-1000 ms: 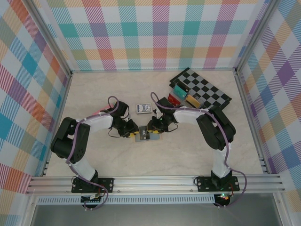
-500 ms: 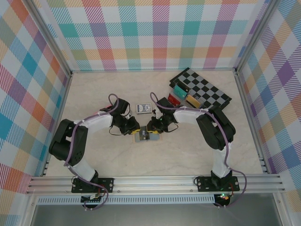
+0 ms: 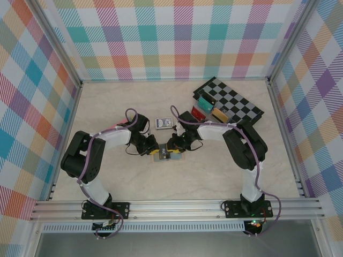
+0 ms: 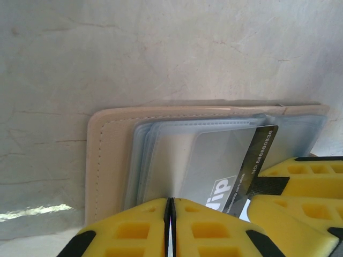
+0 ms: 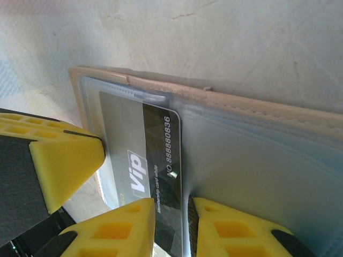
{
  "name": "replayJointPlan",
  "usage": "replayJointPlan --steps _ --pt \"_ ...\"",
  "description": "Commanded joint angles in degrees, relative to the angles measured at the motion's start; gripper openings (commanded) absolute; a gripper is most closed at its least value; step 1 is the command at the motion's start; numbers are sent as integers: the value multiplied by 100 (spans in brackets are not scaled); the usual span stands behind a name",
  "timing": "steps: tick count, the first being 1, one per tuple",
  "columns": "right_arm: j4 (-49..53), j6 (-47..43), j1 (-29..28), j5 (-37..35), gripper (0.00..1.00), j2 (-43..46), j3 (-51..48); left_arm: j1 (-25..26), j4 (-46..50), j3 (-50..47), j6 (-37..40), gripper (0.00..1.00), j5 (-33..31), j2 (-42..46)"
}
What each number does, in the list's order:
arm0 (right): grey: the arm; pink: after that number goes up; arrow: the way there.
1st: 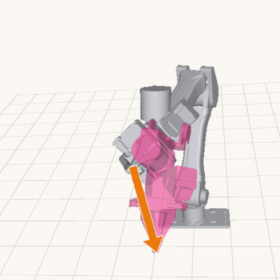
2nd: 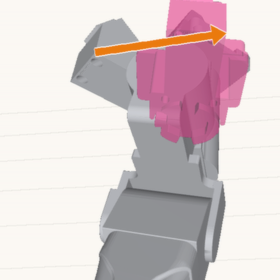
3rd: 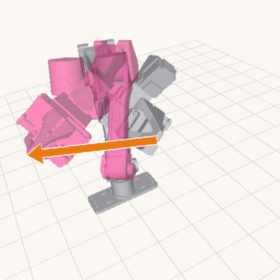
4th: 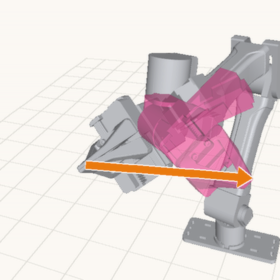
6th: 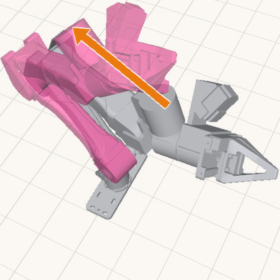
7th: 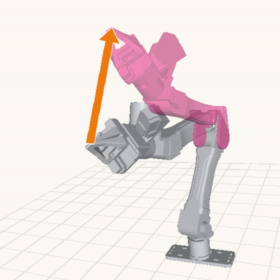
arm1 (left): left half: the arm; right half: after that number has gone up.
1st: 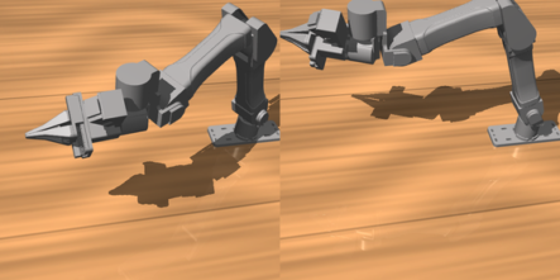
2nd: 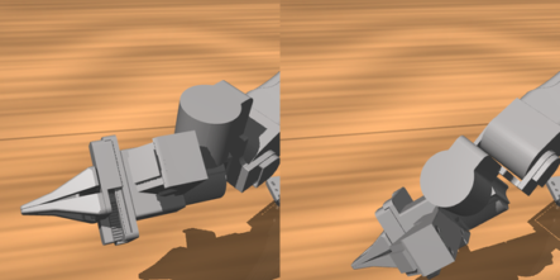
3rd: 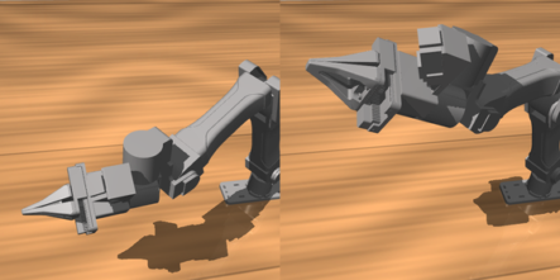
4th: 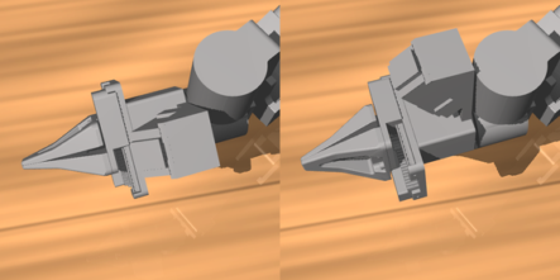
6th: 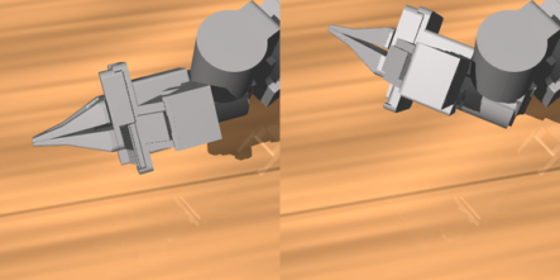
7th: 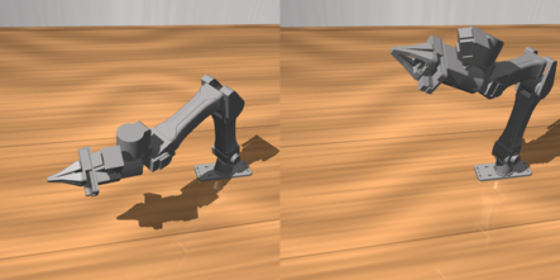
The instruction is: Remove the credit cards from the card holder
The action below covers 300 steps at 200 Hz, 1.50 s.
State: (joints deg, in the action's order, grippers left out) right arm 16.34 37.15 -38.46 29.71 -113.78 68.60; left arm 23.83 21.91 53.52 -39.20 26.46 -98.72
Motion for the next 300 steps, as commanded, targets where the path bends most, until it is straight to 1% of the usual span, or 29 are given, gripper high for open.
replayJointPlan --steps 1,27,50,65,78,101,117,144,178,194,211,226,246,249,257,282,300 --pt "53 -146 -57 221 24 -184 214 37 192 -77 -1 12 -220 -164" --pt "3 -131 -70 262 24 -232 233 41 228 -168 30 11 -294 -201" --pt "-65 -94 -74 276 21 -225 216 40 168 -237 7 12 -323 -170" --pt "-81 -107 -74 213 18 -173 191 42 164 -246 10 11 -349 -157" --pt "-45 -129 -66 102 12 -97 159 42 173 -255 17 11 -367 -149" --pt "-9 -195 -26 -109 6 101 35 38 182 -248 14 12 -340 -115" --pt "160 -311 26 -227 2 280 -10 37 184 -246 8 18 -261 30" --pt "477 -619 136 -419 0 625 -79 32 329 -167 12 28 -282 340" --pt "692 -914 279 -384 0 1110 -170 4 297 -62 -64 39 -48 615" --pt "584 -939 351 -132 0 1348 -219 -35 144 -55 -109 44 174 820" --pt "385 -889 424 179 0 1546 -250 -117 -8 -72 -191 55 384 1119" --pt "189 -804 490 460 0 1671 -268 -225 -160 -112 -274 63 589 1383" --pt "-218 -591 606 964 0 1758 -326 -372 -546 -260 -502 75 1002 1717" --pt "-304 -545 630 1048 0 1774 -336 -385 -773 -277 -550 78 1063 1769" --pt "-524 -400 685 1290 0 1787 -379 -419 -1008 -341 -674 81 1231 1875" --pt "-1414 202 837 2052 0 1776 -511 -435 -1510 -347 -1021 83 1599 2078" --pt "-1888 578 883 2413 0 1762 -512 -442 -1776 -327 -1202 83 1735 2175"
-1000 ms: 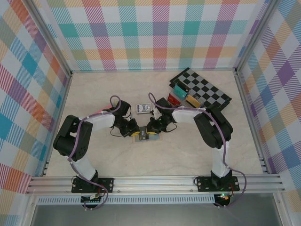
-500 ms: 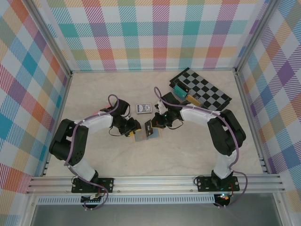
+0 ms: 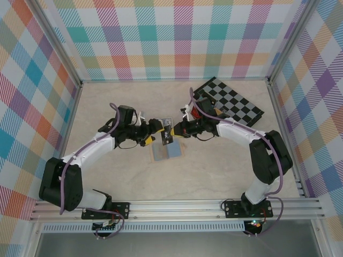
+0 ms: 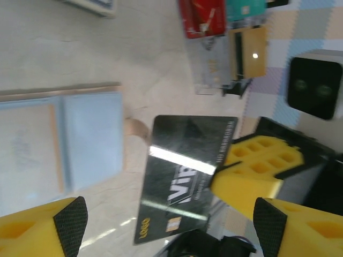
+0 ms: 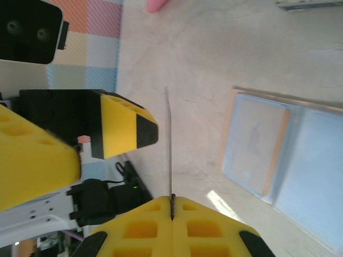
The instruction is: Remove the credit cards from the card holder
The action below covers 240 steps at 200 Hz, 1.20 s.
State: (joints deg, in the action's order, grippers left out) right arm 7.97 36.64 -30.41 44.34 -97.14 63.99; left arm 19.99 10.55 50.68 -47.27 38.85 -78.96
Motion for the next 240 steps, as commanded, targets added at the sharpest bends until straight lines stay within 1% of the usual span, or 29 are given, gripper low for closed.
replayJointPlan --steps 1,14,35,52,68,78,97,110,138,164,190,199,202,214,240 --pt "-1065 644 79 966 0 99 -52 -61 -658 -46 -410 83 507 202" --pt "-1286 813 104 1133 0 99 -35 -52 -856 -44 -546 81 624 212" --pt "-1800 1193 158 1355 0 104 -104 -50 -979 -11 -582 74 652 180" --pt "-1918 1335 178 1413 0 75 -106 -52 -1177 -46 -653 59 636 152" --pt "-1930 1363 184 1415 0 66 -105 -56 -1411 -108 -743 47 591 184" --pt "-1986 1404 180 1385 0 66 -138 -56 -1496 -129 -740 42 549 218" --pt "-2200 1580 194 1351 0 39 -208 -52 -1710 -213 -854 26 531 274" --pt "-2453 1805 202 1330 0 20 -288 -57 -2023 -306 -1053 16 577 285" --pt "-3228 2530 220 1168 16 24 -537 -49 -2440 -438 -1309 3 454 442" --pt "-3952 3262 203 1177 27 -21 -714 -51 -2628 -491 -1455 0 220 590" --pt "-4339 3811 190 1140 30 -15 -842 -48 -2640 -454 -1465 0 3 601" --pt "-4366 3955 176 1119 30 -30 -868 -48 -2675 -422 -1461 0 -44 569" --pt "-4540 3999 176 1114 30 -39 -877 -50 -2687 -413 -1468 0 -61 552" --pt "-4703 4161 160 1118 30 -76 -895 -49 -2772 -365 -1522 0 -86 478" --pt "-4922 4346 159 1032 22 -81 -969 -48 -2830 -278 -1540 0 -68 361"
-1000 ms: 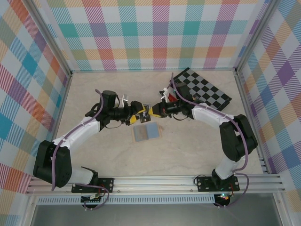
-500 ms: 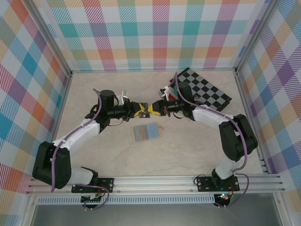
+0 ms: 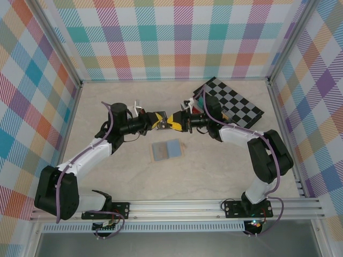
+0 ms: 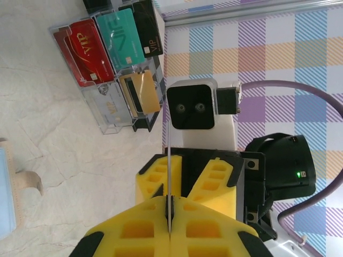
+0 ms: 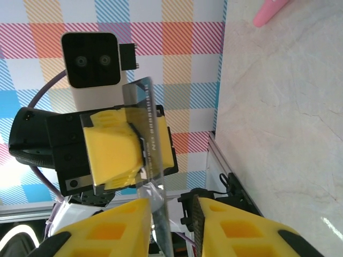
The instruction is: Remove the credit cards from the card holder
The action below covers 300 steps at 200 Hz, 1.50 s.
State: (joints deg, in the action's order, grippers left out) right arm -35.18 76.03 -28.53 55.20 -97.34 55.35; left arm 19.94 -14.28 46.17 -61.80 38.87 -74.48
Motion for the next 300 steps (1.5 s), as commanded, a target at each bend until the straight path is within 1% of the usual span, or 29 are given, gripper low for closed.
replayJointPlan --steps 1,16,35,54,66,83,91,97,106,107,117,131,145,168,186,194,207,224,237,241,260,300 --pt "-614 410 -29 -58 22 -64 -105 -43 -347 177 -87 0 -67 -90" --pt "-817 579 -32 -43 19 -144 -80 -48 -347 148 -87 0 -84 -111" --pt "-1163 852 -29 56 18 -301 -29 -47 -354 138 -128 0 -102 -178" --pt "-1263 909 -32 107 17 -359 -3 -46 -365 123 -139 0 -117 -251" --pt "-1117 783 -29 115 14 -343 30 -44 -365 117 -136 0 -121 -288" --pt "-601 338 -21 81 6 -232 114 -52 -267 117 -114 0 -158 -322" --pt "-207 -13 0 37 2 -133 178 -52 -122 137 -55 6 -184 -329" --pt "286 -358 16 -25 0 -46 248 -52 28 169 21 14 -202 -325" --pt "1142 -1010 60 -182 0 103 411 -61 338 226 172 30 -248 -324" --pt "1240 -1107 64 -201 0 124 426 -61 360 235 188 30 -266 -323" --pt "2166 -1887 130 -440 0 269 652 -69 704 277 361 43 -371 -301" --pt "3438 -2913 252 -889 0 409 1030 -88 1198 342 630 57 -544 -280" --pt "4385 -3725 389 -1332 0 466 1426 -128 1678 403 878 71 -756 -289" --pt "5517 -4819 638 -2149 0 463 2048 -200 2423 552 1220 86 -1083 -365" --pt "6414 -5898 689 -3242 0 371 2672 -210 2961 717 1579 94 -1452 -405" --pt "6686 -6334 690 -3770 0 327 2912 -210 3360 770 1724 97 -1616 -408" --pt "7021 -6974 698 -4549 0 198 3315 -226 3665 836 1946 100 -1807 -410" --pt "7225 -7641 766 -5053 0 29 3750 -271 3928 917 2105 100 -1838 -496" --pt "7314 -8110 807 -5171 0 -70 3996 -281 4001 986 2210 100 -1765 -587" --pt "7322 -8393 827 -5219 0 -95 4055 -289 4011 1011 2233 100 -1761 -610" --pt "7438 -8945 954 -5424 0 -285 4351 -292 4155 1157 2381 100 -1748 -754" --pt "7782 -9970 1264 -5230 0 -776 4816 -298 4297 1252 2429 100 -1813 -867"
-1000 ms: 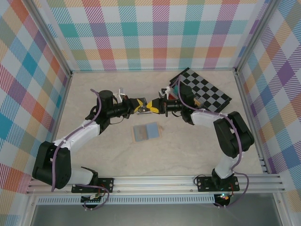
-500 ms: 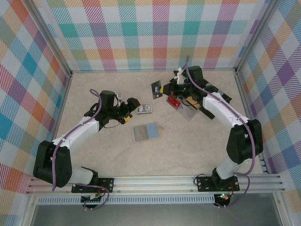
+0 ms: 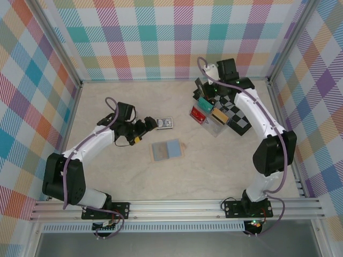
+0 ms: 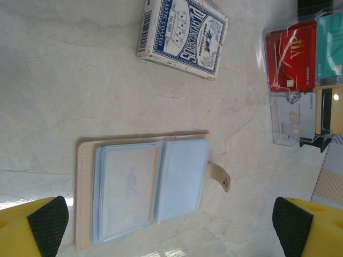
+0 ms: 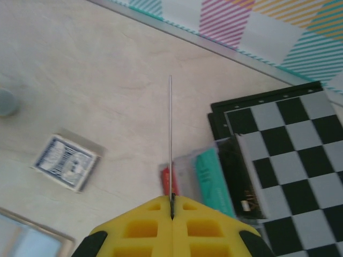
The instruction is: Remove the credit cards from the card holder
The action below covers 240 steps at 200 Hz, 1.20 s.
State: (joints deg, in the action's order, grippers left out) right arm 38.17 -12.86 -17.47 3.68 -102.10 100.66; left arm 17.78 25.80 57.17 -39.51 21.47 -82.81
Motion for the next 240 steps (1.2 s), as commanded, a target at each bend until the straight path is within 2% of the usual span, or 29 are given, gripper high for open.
replayJointPlan --steps 1,51,122,240 --pt "451 -1102 166 -83 0 -322 295 -77 287 145 199 100 -73 -38" --pt "641 -1566 529 54 0 -1015 785 -117 250 57 189 100 246 -151" --pt "781 -1861 586 97 0 -1585 1107 -187 39 27 73 100 706 -234" --pt "1085 -2062 596 -324 0 -1857 1208 -240 -8 25 48 100 839 -381"
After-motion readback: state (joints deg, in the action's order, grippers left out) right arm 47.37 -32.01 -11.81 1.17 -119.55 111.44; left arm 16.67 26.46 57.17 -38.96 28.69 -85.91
